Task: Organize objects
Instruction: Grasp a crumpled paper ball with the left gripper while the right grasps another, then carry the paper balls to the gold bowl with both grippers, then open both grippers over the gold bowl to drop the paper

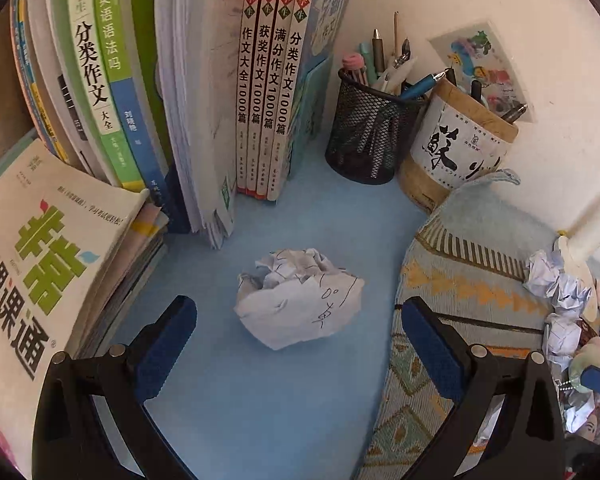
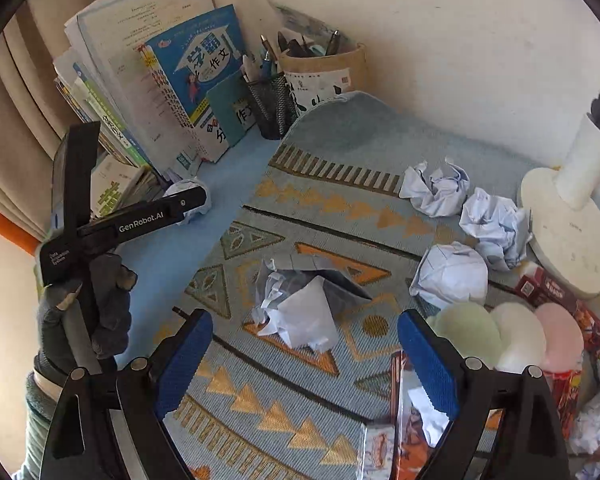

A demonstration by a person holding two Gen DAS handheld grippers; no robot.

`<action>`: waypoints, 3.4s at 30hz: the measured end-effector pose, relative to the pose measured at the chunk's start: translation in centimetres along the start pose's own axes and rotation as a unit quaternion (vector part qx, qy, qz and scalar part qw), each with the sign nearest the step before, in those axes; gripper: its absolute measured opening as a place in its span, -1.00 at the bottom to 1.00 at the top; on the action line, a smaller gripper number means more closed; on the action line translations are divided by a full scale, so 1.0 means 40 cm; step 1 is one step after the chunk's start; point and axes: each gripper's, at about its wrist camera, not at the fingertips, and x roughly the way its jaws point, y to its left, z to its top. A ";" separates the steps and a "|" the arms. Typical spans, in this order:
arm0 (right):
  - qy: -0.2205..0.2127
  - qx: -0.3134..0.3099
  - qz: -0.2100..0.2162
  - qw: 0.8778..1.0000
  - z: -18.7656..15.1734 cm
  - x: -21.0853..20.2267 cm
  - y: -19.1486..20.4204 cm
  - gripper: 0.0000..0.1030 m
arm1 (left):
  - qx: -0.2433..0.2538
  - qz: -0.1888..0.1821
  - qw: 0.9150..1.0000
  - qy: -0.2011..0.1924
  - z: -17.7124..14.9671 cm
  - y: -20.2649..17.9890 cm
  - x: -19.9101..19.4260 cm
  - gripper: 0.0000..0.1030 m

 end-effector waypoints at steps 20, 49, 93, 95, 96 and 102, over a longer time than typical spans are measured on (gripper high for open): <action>-0.035 0.003 0.025 0.999 -0.025 -0.045 -0.008 0.08 | 0.047 0.023 0.996 -0.079 -0.017 -0.054 -0.052 0.11; -0.096 0.109 -0.192 0.971 -0.687 -0.482 -0.426 0.88 | 0.115 -0.043 0.989 -0.076 -0.371 -0.454 -0.298 0.16; -0.184 0.300 -0.278 0.894 -0.521 -0.721 -0.905 -0.09 | 0.279 -0.351 0.894 0.015 -0.302 -1.369 -0.392 0.21; -0.184 0.306 -0.276 0.892 -0.518 -0.720 -0.925 0.02 | 0.283 -0.348 0.894 0.002 -0.304 -1.406 -0.379 0.44; -0.181 0.309 -0.273 0.893 -0.520 -0.718 -0.934 0.09 | 0.283 -0.346 0.895 0.002 -0.302 -1.419 -0.369 0.66; -0.197 0.303 -0.309 0.880 -0.586 -0.751 -0.901 0.44 | 0.254 -0.349 0.902 0.012 -0.277 -1.368 -0.368 0.70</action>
